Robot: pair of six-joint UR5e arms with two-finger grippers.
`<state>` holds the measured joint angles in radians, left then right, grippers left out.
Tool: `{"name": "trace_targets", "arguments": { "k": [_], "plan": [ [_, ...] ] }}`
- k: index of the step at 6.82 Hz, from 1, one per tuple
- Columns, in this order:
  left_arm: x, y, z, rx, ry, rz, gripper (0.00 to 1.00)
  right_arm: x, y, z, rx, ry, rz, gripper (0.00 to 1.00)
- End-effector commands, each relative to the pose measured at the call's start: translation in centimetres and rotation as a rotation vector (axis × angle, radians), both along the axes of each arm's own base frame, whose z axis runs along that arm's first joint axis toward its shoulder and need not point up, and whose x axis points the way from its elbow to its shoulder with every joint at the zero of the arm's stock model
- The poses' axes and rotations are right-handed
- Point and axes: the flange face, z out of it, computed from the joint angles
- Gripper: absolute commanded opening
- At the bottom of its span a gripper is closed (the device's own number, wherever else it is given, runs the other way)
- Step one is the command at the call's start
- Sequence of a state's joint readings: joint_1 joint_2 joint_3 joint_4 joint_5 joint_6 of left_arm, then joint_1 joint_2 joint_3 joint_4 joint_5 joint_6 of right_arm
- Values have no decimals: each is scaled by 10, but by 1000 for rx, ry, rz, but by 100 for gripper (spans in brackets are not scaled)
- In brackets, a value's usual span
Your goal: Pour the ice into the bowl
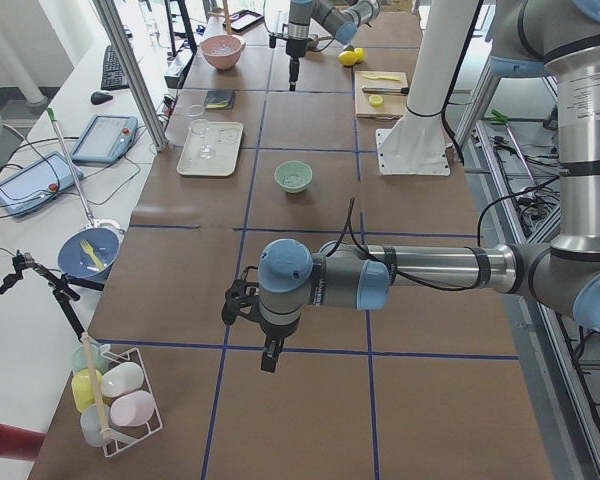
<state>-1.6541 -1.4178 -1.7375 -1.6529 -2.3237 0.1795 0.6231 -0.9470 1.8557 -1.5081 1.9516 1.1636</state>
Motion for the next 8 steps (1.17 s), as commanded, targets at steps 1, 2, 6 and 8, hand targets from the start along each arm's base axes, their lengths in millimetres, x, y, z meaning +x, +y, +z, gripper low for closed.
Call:
{"name": "trace_targets", "arguments": {
  "k": [1, 2, 6, 8],
  "plan": [
    [0, -3, -4, 13, 0, -3, 100, -111, 12, -60, -38, 45, 45, 99],
    [0, -3, -5, 15, -1, -3, 100, -156, 7, -81, -46, 66, 70, 98],
    [0, -4, -6, 16, -1, -3, 100, -249, 9, -61, -48, 74, 50, 85],
    [0, -4, -6, 20, -1, -2, 100, -252, 10, -53, -50, 86, 43, 19]
  ]
}}
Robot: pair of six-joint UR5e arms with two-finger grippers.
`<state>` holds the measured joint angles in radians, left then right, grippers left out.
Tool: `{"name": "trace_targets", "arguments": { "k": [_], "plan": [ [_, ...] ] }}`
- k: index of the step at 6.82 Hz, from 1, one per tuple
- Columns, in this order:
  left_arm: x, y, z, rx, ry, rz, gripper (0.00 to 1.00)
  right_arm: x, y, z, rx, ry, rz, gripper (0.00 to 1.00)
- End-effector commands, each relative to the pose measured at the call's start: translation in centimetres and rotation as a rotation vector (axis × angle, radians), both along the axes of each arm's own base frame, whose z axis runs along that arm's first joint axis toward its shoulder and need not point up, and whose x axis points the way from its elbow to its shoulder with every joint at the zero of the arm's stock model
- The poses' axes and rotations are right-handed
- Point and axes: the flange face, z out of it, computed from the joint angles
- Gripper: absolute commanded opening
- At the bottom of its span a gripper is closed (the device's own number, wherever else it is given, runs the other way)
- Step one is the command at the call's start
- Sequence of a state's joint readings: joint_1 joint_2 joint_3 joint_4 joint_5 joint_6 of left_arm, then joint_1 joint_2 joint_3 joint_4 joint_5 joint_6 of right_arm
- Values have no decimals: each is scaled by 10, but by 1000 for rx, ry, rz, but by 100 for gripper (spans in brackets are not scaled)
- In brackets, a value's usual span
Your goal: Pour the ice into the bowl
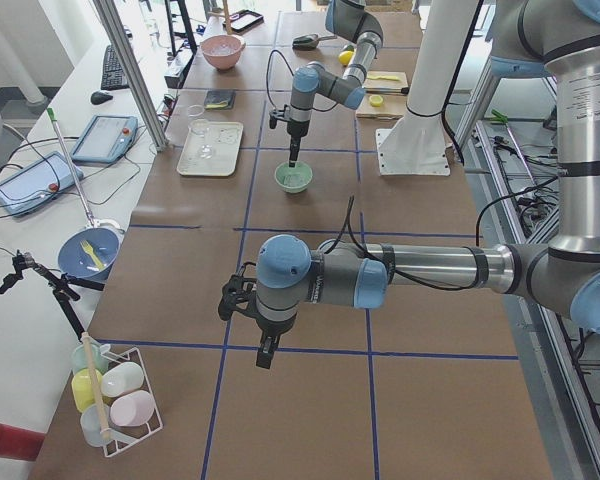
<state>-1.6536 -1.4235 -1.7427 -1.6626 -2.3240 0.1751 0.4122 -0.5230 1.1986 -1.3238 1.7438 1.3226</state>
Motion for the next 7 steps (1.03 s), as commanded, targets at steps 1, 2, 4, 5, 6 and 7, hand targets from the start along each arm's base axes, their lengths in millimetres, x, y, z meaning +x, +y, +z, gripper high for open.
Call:
{"name": "trace_targets", "arguments": {
  "k": [1, 2, 4, 5, 6, 7],
  "plan": [
    [0, -1, -1, 4, 0, 1, 100, -3, 1, 7, -1, 9, -5, 0],
    [0, 0, -1, 4, 0, 1, 100, -4, 2, 3, -2, 5, -5, 0],
    [0, 0, -2, 7, -1, 1, 100, 19, -8, -18, 7, -43, 17, 0],
    [0, -1, -4, 9, -1, 0, 100, 55, -35, -27, 4, -73, 40, 0],
    [0, -1, -4, 10, -1, 1, 100, 104, -70, -11, -53, -81, 34, 0],
    [0, -2, -5, 12, -1, 1, 100, 185, -102, 16, -67, -81, 17, 0]
  ]
}}
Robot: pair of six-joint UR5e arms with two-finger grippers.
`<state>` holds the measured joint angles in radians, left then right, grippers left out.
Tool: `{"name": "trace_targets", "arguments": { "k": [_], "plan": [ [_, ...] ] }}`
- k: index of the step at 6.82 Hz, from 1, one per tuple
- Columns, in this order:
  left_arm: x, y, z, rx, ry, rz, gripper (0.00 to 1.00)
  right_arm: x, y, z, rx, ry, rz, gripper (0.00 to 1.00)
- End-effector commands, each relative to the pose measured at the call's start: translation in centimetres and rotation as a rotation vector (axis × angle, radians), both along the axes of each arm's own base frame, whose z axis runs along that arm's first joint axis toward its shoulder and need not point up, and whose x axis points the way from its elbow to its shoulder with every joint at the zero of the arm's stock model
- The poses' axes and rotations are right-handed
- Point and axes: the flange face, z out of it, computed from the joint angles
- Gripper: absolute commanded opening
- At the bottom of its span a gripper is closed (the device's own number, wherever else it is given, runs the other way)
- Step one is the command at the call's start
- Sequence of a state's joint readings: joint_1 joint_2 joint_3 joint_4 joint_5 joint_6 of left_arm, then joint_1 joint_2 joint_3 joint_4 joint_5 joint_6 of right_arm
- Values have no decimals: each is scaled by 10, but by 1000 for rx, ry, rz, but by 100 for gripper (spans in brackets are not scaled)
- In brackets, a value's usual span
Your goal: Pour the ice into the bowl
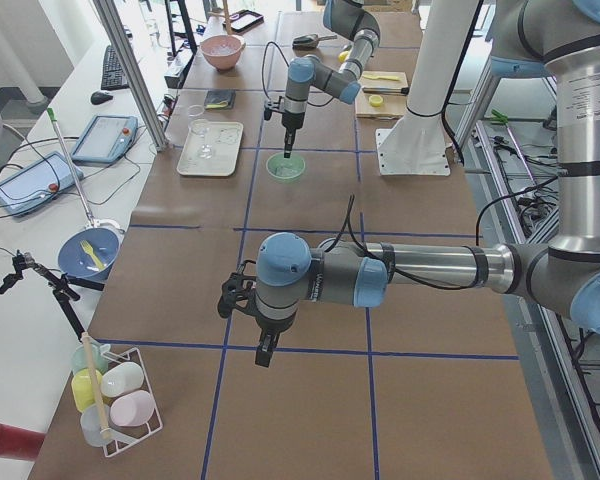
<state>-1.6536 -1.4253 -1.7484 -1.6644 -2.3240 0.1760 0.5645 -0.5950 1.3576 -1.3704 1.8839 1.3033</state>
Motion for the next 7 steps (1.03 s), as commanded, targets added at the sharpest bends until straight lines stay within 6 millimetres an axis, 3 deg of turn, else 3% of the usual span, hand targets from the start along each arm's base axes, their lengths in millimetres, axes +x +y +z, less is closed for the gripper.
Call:
{"name": "trace_targets", "arguments": {
  "k": [1, 2, 3, 5, 6, 7],
  "plan": [
    [1, -1, -2, 6, -1, 3, 100, 173, -27, 64, 36, -4, -47, 0],
    [1, -2, -3, 9, 1, 3, 100, 260, -18, 114, 121, 29, -83, 0],
    [1, -2, -3, 10, 0, 4, 100, 319, -16, 173, 172, 61, -156, 0],
    [1, -2, -3, 10, 0, 4, 100, 403, 13, 304, 235, 140, -237, 0],
    [1, -2, -3, 10, 0, 4, 100, 435, 43, 368, 267, 143, -229, 0],
    [1, -2, -3, 10, 0, 6, 100, 451, 73, 417, 260, 146, -228, 0]
  ]
}}
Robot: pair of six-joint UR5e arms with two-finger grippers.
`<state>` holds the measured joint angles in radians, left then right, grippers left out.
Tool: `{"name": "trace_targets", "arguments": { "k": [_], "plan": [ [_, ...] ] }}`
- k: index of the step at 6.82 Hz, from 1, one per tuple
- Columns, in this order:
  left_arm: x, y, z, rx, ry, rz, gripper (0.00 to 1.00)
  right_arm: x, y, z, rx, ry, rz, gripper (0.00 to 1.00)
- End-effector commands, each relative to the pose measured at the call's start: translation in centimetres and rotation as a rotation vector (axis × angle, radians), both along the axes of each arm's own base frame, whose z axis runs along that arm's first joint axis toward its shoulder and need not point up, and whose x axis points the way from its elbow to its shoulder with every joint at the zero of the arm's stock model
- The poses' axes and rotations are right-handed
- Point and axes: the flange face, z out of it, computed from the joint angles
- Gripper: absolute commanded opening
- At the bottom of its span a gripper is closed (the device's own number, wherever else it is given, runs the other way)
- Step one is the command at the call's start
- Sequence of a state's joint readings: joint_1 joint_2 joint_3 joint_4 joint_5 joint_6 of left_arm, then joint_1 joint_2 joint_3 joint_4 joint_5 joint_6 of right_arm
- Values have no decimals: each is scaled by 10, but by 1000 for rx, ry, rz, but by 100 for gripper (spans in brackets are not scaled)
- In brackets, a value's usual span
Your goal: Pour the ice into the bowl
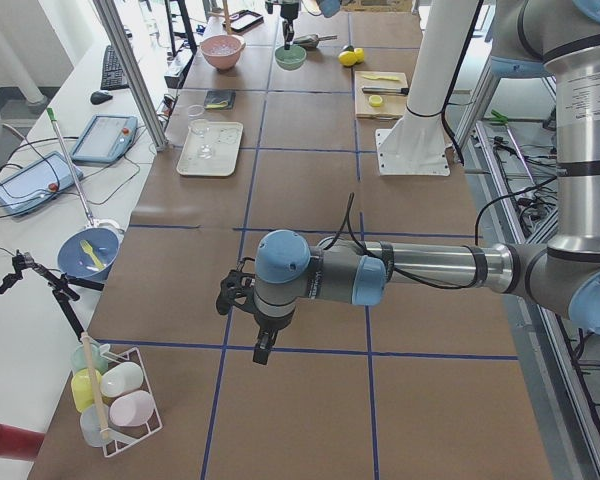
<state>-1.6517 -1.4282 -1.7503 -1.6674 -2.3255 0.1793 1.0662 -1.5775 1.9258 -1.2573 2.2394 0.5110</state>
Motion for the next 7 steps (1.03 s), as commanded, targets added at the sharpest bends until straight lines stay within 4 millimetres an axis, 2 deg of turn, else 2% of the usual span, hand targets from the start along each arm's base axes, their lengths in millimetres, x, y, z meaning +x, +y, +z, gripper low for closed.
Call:
{"name": "trace_targets", "arguments": {
  "k": [1, 2, 3, 6, 7],
  "plan": [
    [0, 0, 0, 1, 0, 2, 100, 41, 59, 126, 27, -3, 0, 0],
    [0, -1, -1, 3, 0, 2, 100, 42, 62, 194, 52, -17, 3, 0],
    [0, -1, -1, 5, -1, 3, 100, 38, 57, 208, 52, -56, 25, 0],
    [1, -1, -2, 7, -1, 5, 100, 28, 50, 199, 3, -102, 7, 0],
    [1, -1, -1, 5, -1, 5, 100, 27, 43, 194, 5, -100, 14, 99]
  ]
}}
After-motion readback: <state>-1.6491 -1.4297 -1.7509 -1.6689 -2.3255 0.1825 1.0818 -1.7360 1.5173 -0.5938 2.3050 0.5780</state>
